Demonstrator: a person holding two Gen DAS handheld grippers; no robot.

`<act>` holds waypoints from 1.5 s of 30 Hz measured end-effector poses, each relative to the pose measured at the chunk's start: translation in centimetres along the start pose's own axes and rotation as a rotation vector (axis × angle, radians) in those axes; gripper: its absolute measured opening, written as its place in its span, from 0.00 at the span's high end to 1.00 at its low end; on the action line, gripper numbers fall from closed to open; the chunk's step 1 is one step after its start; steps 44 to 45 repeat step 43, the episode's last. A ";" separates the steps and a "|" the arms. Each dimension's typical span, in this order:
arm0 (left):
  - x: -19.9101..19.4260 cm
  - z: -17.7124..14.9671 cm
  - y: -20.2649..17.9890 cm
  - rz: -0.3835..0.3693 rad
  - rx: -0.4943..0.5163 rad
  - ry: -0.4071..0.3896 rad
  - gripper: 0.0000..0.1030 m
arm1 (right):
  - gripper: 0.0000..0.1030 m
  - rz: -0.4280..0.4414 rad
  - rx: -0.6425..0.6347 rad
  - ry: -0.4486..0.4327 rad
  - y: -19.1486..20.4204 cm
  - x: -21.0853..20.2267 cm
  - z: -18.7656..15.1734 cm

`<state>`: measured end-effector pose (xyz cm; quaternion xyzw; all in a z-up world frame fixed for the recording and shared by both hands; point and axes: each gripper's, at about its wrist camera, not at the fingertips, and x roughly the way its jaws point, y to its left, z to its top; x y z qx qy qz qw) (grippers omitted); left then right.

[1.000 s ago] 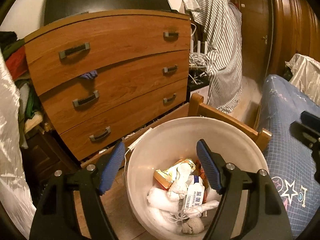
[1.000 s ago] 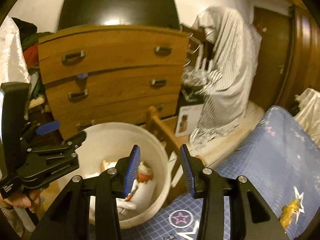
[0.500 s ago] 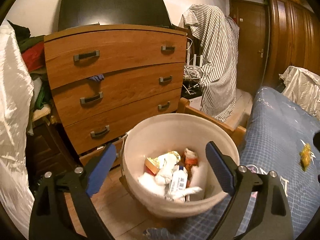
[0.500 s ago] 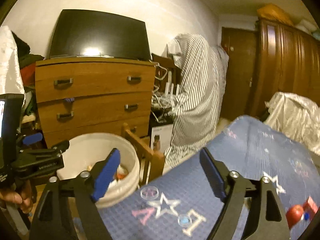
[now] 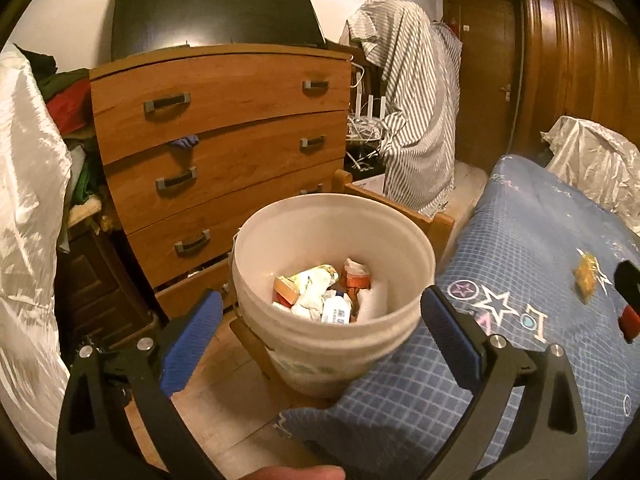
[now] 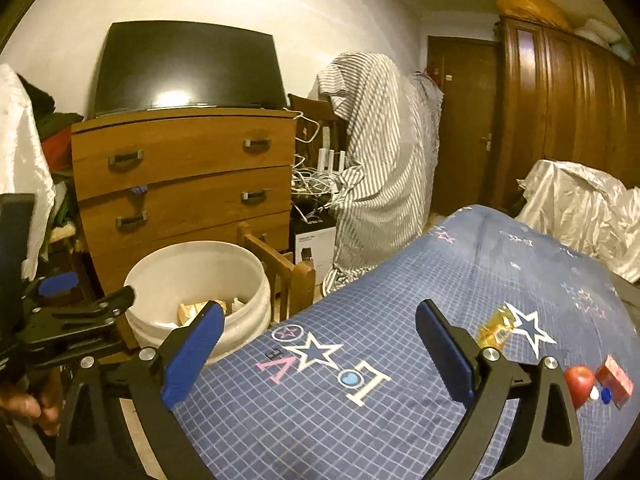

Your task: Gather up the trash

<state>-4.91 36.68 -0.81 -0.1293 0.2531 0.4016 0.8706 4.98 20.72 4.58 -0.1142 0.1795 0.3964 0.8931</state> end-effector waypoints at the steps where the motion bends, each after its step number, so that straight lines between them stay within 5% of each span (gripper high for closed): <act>1: -0.6 -0.3 -0.2 0.000 0.003 -0.016 0.06 | 0.07 -0.003 0.014 0.001 -0.5 -0.4 -0.4; 21: -1.8 -0.5 -3.6 -0.004 -0.004 -0.250 0.06 | 0.07 -0.061 0.060 -0.034 -3.7 -3.3 -4.1; 45: -2.1 -1.3 -0.8 0.092 -0.067 -0.167 0.06 | 0.07 -0.009 -0.016 -0.015 -0.7 -2.3 -3.9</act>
